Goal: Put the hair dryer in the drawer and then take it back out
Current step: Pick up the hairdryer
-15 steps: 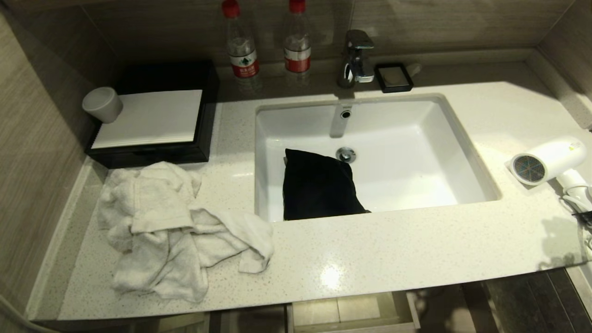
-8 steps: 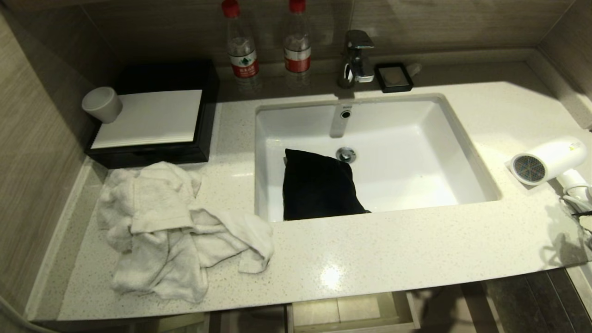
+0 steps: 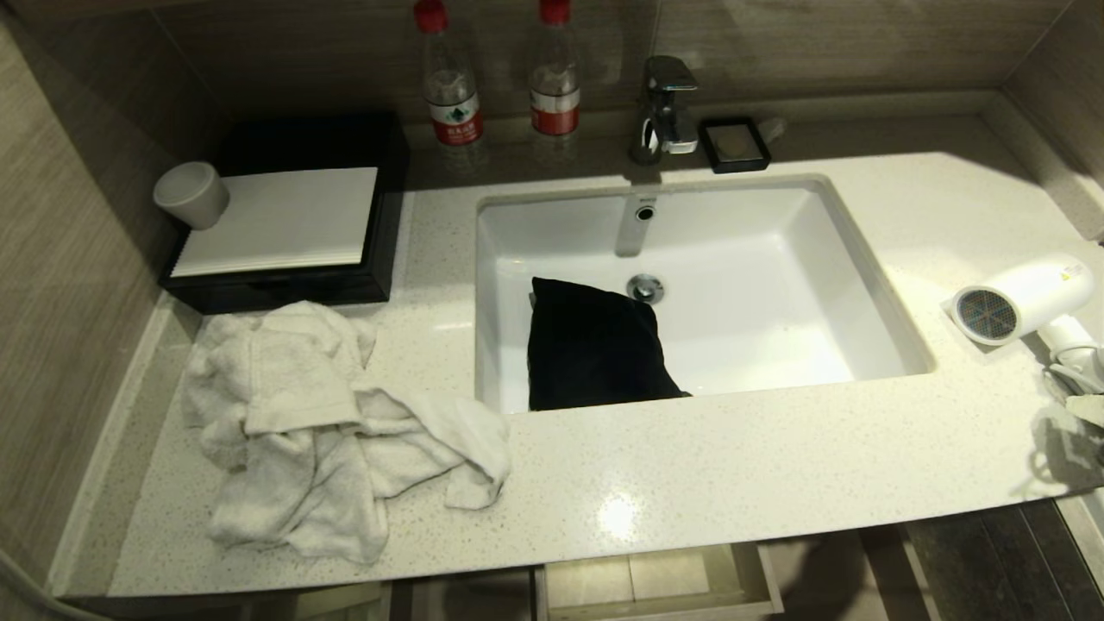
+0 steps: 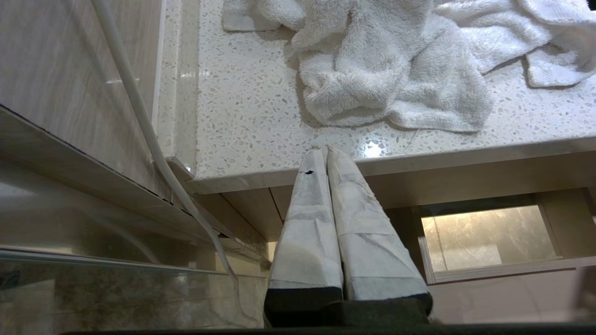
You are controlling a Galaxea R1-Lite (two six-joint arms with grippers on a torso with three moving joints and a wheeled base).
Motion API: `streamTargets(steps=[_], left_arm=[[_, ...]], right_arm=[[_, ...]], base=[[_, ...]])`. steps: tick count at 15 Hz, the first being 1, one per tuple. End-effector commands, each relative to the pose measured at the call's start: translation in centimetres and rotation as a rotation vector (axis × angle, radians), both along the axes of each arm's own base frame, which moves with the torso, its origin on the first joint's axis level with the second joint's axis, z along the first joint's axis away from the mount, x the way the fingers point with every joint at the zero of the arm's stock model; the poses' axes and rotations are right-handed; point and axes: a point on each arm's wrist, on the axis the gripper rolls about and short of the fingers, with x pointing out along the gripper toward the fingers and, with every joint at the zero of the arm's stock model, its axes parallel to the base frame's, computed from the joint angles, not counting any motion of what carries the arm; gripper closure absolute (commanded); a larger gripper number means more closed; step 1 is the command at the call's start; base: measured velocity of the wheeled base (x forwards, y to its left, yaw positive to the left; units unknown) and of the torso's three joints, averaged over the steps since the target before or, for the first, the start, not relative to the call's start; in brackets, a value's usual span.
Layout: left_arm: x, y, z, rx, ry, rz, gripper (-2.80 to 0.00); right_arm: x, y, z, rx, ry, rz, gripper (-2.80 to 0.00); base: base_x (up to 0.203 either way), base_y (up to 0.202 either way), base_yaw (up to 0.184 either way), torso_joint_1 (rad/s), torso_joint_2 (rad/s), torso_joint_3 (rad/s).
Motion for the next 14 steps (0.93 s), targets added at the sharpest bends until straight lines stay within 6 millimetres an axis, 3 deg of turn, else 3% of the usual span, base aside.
streamTargets(steps=[1,14], left_arm=[[0.0,0.0,0.0,0.0,0.001,0.0,0.0],[0.0,0.0,0.0,0.0,0.0,0.0,0.0]], right_arm=[[0.5,-0.5,-0.4,0.043,-0.001,0.008,-2.8],[1.1,-1.4,-1.7,0.189,-0.03,0.162,-2.8]], base=[[0.0,0.0,0.0,0.0,0.0,0.0],[0.0,0.0,0.0,0.0,0.0,0.0]])
